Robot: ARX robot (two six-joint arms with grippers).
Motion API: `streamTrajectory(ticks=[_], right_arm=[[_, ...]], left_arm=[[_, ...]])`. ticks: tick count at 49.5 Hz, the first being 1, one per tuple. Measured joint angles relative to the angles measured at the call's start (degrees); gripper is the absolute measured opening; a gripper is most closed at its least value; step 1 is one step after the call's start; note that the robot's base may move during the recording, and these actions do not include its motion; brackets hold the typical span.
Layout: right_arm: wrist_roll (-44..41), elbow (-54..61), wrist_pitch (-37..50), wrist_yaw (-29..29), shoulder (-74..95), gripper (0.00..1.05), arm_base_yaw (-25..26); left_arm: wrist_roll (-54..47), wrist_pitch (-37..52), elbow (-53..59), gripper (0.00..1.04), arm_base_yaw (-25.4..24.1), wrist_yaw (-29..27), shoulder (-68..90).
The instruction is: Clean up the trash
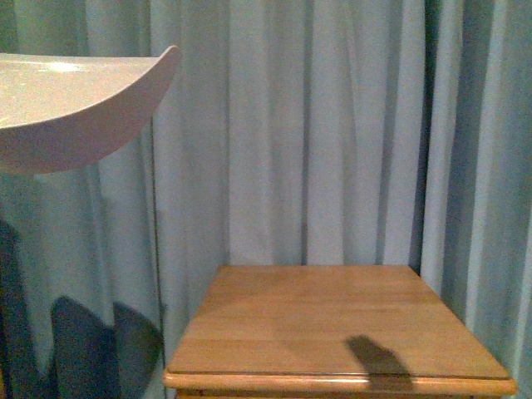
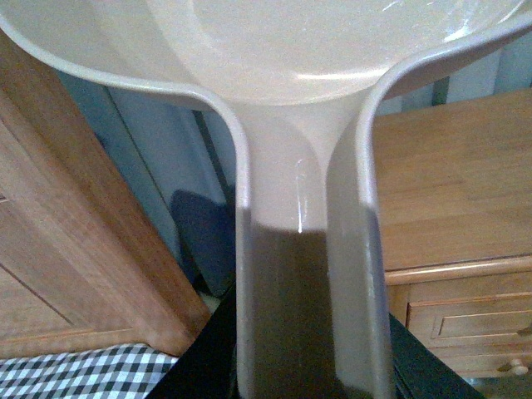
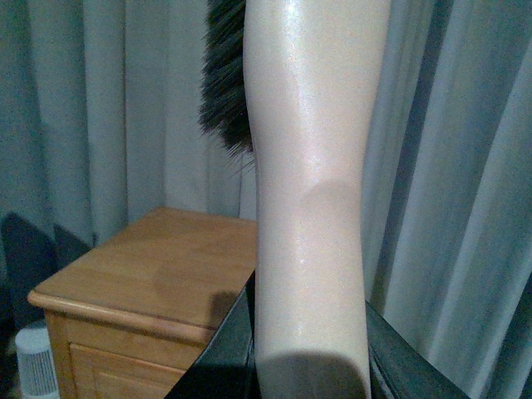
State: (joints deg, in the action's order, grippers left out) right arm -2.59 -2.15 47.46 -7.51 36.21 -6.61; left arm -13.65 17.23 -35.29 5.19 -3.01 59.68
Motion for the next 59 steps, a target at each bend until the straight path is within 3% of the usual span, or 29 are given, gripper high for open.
streamTrajectory(ticks=[59], right_arm=[[0.2,-0.02,0.0,-0.13,-0.15,0.19,0.13]], left_arm=[[0.17,0.02,0.37,0.24,-0.11,-0.39,0.11]])
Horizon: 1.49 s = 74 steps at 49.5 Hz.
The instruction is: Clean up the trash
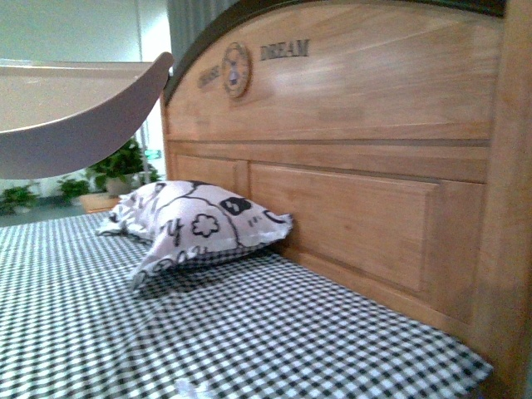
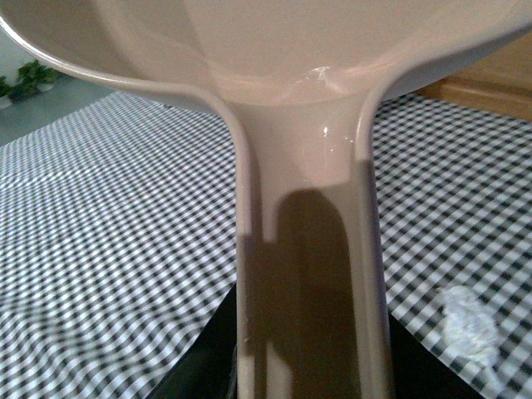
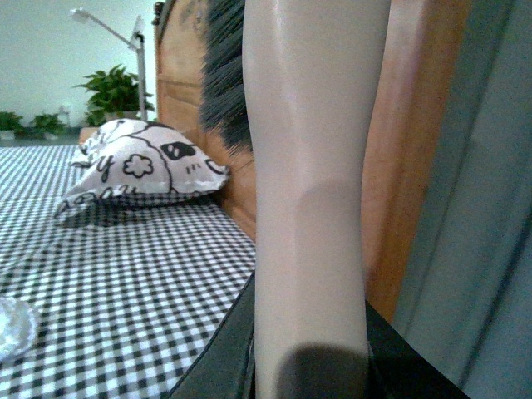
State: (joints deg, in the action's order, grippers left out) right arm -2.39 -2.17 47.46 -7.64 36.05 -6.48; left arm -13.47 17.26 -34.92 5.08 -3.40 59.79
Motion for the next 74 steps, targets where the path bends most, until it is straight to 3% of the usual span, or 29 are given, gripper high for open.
streamTrajectory(ticks=[45,48,51,55,67,74], right_arm=[[0.0,-0.07,0.0,0.09,0.2,0.19,-0.02],[1.53,-1.88,-7.65,-5.88,-1.88,0.19,1.66],[2.71,-6.84,-21.99,-15.26,-3.37,0.19,5.35],[3.02,-14.27,-33.27,-21.75,-1.68,0.19,8.92],[-1.51,-29.68,-44.85,-26.03,9.31,0.19,9.35],[-5.05,-37.38,-49.51,-24.96,18.27,0.19,9.55]], left_arm=[[0.11,0.0,0.04,0.24,0.11,0.35,-0.13],[0.33,0.02,0.04,0.24,0.07,0.46,-0.13],[5.27,3.87,0.15,0.24,-2.12,9.6,0.26],[7.5,1.05,-3.91,0.24,-4.39,19.26,1.66],[0.79,-18.14,-17.97,0.24,-5.86,33.44,11.26],[-10.23,-30.32,-22.29,0.24,-5.46,34.29,17.18]])
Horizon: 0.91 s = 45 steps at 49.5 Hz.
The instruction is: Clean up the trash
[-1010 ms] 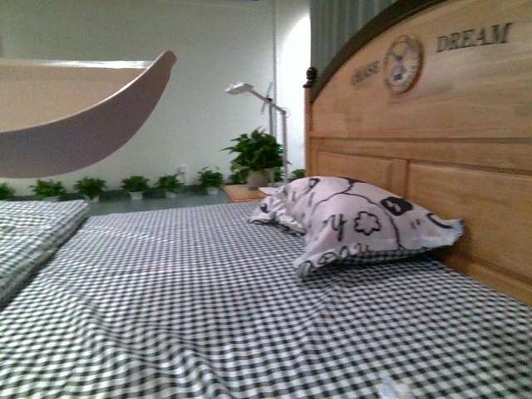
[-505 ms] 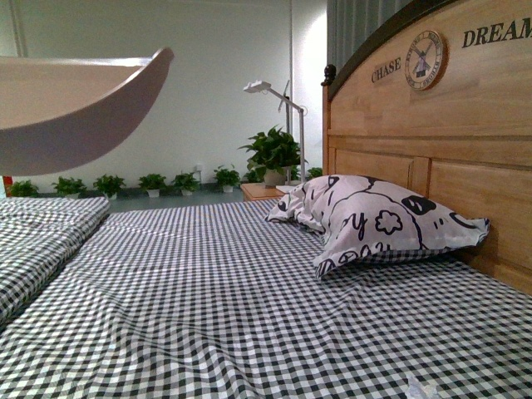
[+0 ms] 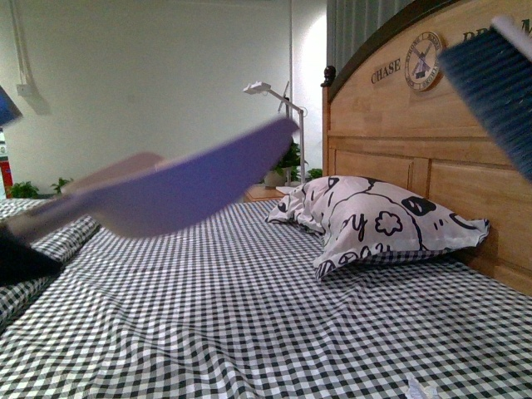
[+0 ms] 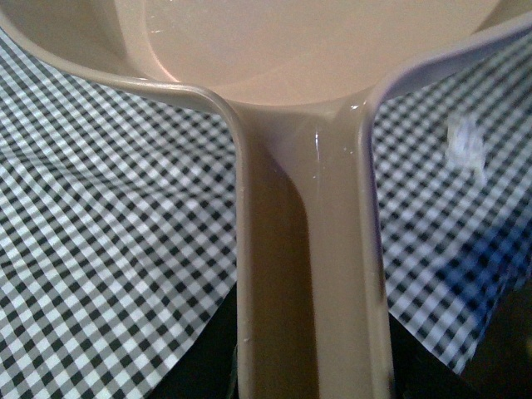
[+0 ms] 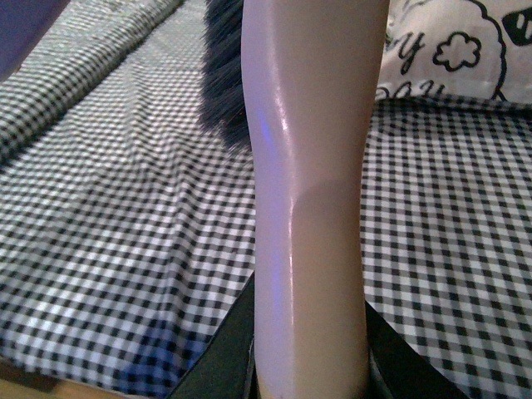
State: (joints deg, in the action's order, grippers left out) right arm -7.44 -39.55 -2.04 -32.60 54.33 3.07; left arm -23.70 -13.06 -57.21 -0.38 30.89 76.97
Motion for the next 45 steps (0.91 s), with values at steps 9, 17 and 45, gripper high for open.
streamTrajectory(ticks=[9,17,45], right_arm=[[-3.85,-6.73,-1.11,5.09,11.8,0.19,0.72],[-5.99,-10.82,-1.07,9.38,20.28,0.19,0.92],[-7.85,-18.27,-3.13,23.02,30.64,0.19,-3.63]], left_arm=[[-21.97,-8.94,-0.31,0.24,0.83,-0.72,3.32],[-37.46,-15.5,0.07,0.24,1.4,-2.97,4.13],[-55.21,-16.0,2.91,0.24,-1.64,-5.2,4.26]])
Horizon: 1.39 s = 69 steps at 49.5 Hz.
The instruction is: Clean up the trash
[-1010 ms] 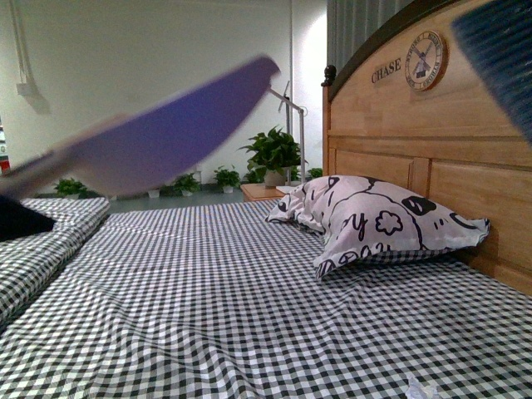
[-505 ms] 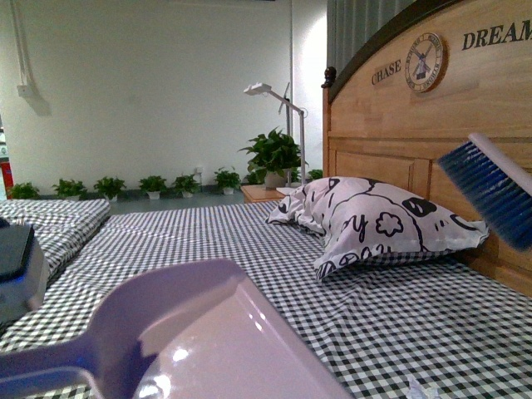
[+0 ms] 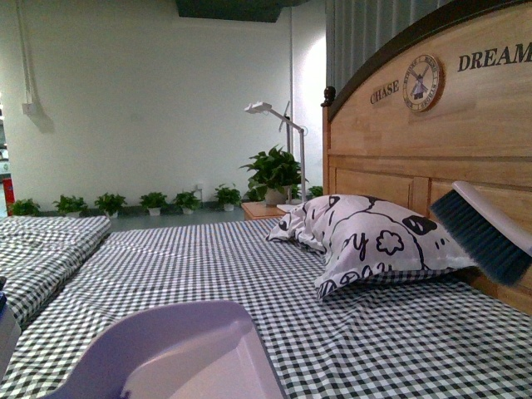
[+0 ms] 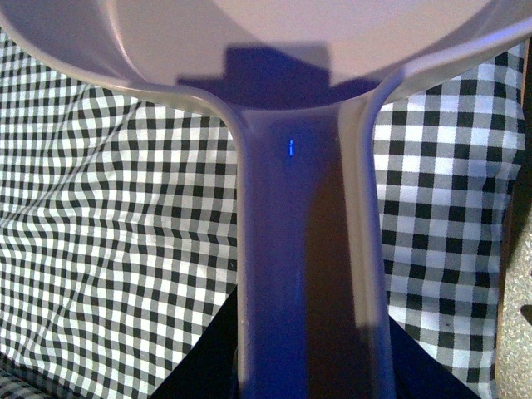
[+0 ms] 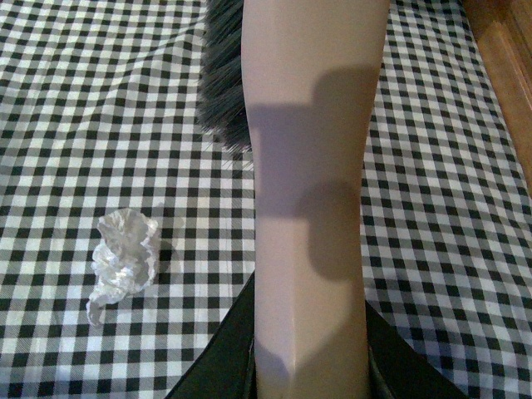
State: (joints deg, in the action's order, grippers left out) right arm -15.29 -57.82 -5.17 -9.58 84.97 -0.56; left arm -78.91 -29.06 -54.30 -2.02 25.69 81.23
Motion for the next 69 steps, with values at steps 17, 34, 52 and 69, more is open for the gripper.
streamTrajectory(ticks=[17,34,52,69], right_arm=[[-0.59,-5.18,0.07,4.57,5.7,0.19,-1.49],[-2.14,-5.27,1.46,5.22,10.88,0.19,3.23],[-6.29,-1.7,2.19,3.1,10.47,0.19,4.11],[-7.87,-1.33,2.43,0.96,9.77,0.19,4.2]], left_arm=[[-1.75,3.04,-0.79,0.24,0.59,-0.37,6.1],[-2.62,4.79,-6.58,0.24,4.85,-1.86,12.48],[-0.59,-4.15,-14.91,0.24,7.98,-0.15,18.99],[1.09,-8.41,-22.18,0.24,9.81,0.31,25.0]])
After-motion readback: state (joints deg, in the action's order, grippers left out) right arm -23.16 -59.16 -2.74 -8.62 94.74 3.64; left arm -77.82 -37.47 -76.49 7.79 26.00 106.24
